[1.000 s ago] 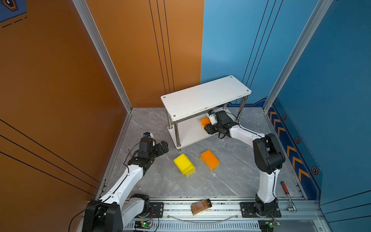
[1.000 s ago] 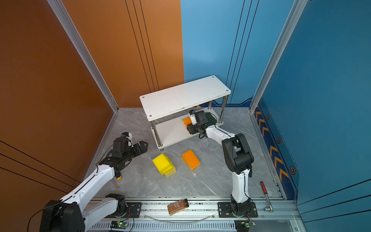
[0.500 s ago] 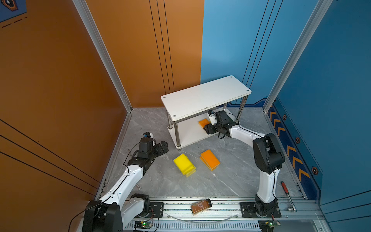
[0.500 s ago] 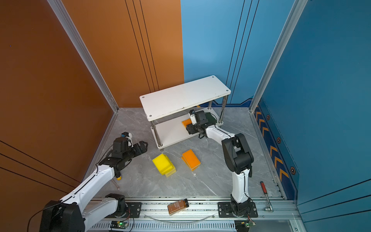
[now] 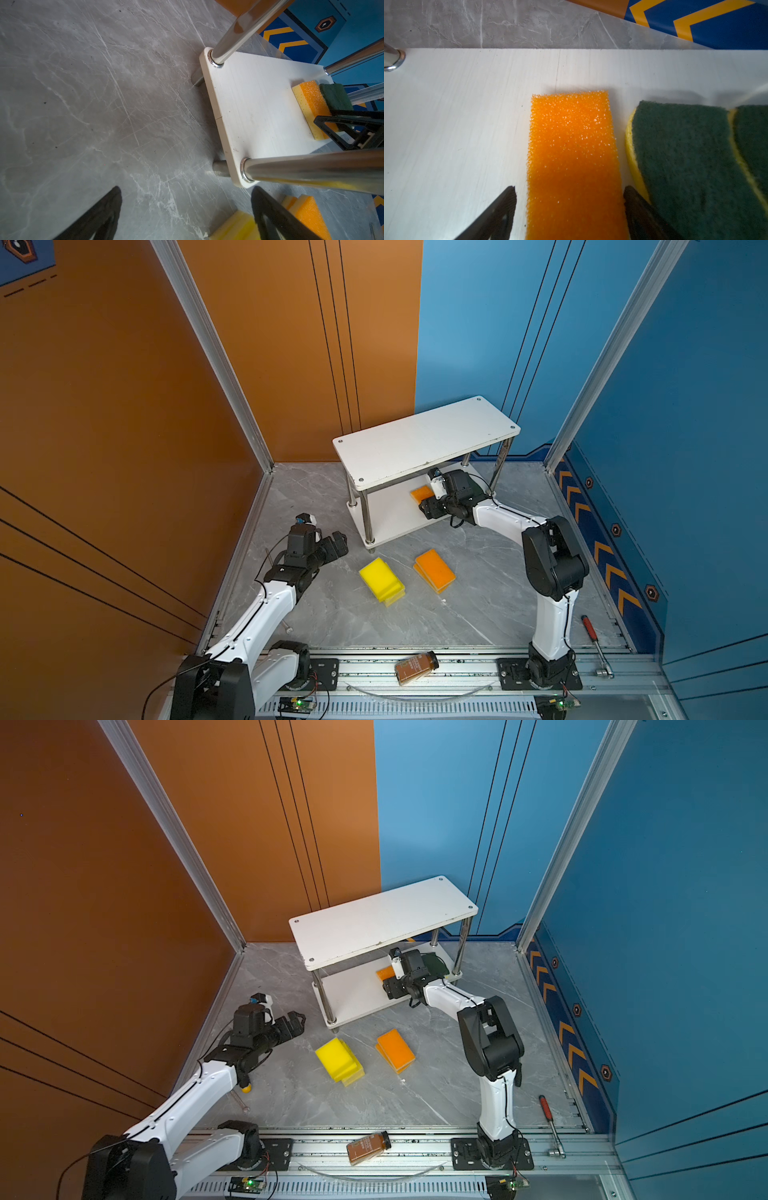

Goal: Arrange cleaning sponges on a shelf
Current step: Place the cleaning sponge at the shelf, then pick up the cleaning sponge.

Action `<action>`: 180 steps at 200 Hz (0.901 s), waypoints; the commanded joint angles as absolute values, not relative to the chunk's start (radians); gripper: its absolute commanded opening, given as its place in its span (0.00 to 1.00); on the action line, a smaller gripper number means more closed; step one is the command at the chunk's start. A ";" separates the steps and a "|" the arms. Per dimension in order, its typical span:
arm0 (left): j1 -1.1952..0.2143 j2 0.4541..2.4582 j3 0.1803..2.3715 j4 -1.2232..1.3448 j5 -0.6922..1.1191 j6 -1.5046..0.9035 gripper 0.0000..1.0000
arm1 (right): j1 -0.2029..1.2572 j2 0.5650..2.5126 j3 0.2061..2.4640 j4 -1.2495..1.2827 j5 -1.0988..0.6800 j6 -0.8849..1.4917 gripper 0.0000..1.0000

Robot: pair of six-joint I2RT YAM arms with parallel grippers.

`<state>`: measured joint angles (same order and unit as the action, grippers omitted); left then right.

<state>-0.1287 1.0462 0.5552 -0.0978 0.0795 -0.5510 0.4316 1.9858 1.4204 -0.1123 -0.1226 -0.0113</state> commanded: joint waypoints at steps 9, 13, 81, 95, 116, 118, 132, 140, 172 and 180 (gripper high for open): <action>-0.118 1.047 0.538 -0.098 0.076 -0.554 0.98 | 0.430 1.904 1.428 -0.129 -0.089 -0.047 0.81; -0.117 1.048 0.537 -0.098 0.075 -0.554 0.98 | 0.430 1.899 1.426 -0.131 -0.090 -0.050 0.81; -0.115 1.051 0.537 -0.098 0.080 -0.554 0.98 | 0.442 1.748 1.358 -0.254 -0.118 -0.089 0.90; -0.115 1.051 0.539 -0.100 0.082 -0.554 0.98 | 0.444 1.716 1.346 -0.309 -0.143 -0.091 0.92; -0.113 1.054 0.543 -0.100 0.083 -0.552 0.98 | 0.455 1.682 1.344 -0.427 -0.169 -0.095 0.95; -0.112 1.055 0.545 -0.100 0.083 -0.553 0.98 | 0.456 1.680 1.343 -0.437 -0.172 -0.095 0.95; -0.111 1.060 0.550 -0.101 0.084 -0.550 0.98 | 0.469 1.655 1.332 -0.503 -0.181 -0.092 0.97; -0.111 1.062 0.555 -0.102 0.086 -0.550 0.98 | 0.481 1.642 1.318 -0.534 -0.181 -0.089 0.99; -0.106 1.078 0.561 -0.107 0.092 -0.542 0.98 | 0.537 1.574 1.218 -0.591 -0.161 -0.065 1.00; -0.107 1.081 0.563 -0.107 0.092 -0.542 0.98 | 0.545 1.557 1.188 -0.591 -0.163 -0.051 1.00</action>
